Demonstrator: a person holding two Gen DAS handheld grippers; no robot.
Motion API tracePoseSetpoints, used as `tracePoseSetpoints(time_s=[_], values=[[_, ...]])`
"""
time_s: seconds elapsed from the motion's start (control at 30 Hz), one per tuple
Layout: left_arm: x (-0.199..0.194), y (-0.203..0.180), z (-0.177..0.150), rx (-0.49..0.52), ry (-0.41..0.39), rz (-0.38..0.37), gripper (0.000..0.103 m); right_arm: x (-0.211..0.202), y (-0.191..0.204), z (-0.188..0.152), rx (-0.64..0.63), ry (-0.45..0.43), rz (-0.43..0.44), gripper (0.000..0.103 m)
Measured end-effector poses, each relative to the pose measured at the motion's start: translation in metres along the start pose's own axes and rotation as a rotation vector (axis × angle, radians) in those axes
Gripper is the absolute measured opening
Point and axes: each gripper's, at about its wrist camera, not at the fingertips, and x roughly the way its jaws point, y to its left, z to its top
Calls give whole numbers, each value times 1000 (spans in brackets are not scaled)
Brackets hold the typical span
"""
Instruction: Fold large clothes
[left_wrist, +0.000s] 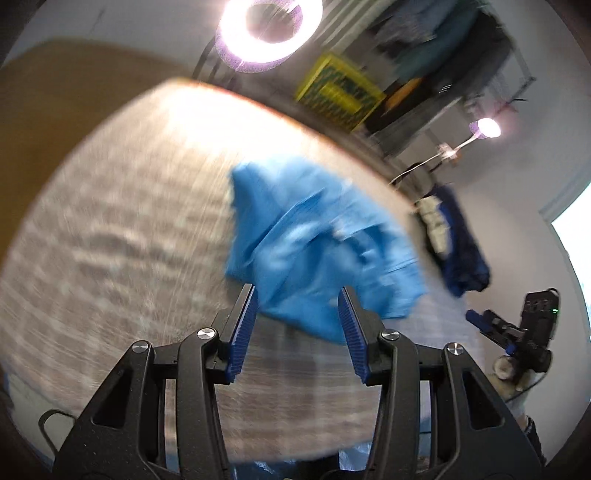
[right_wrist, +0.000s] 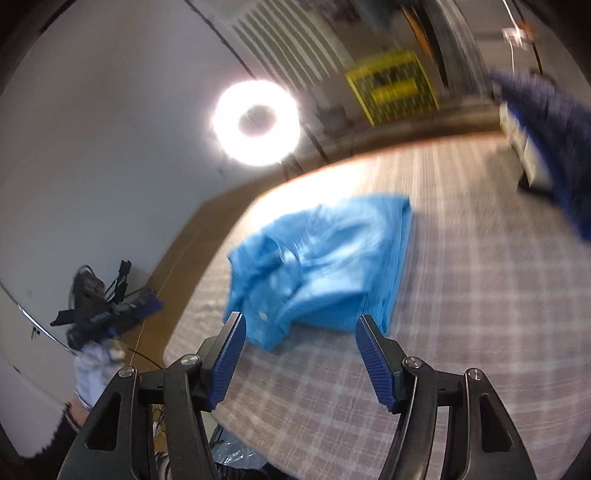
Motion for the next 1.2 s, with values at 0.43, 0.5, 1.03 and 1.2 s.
tracePoseSetpoints(time_s=[0.43, 0.5, 1.03, 1.2], values=[[80, 28, -15, -114, 113, -70, 6, 88, -65, 8, 292, 97, 109, 62], [79, 31, -13, -141, 103, -95, 5, 95, -67, 11, 302, 112, 117, 49], [74, -6, -52, -26, 133, -43, 0, 98, -65, 23, 126, 145, -28, 0], [52, 0, -46, -2, 119, -69, 0, 96, -64, 11, 118, 195, 17, 5]])
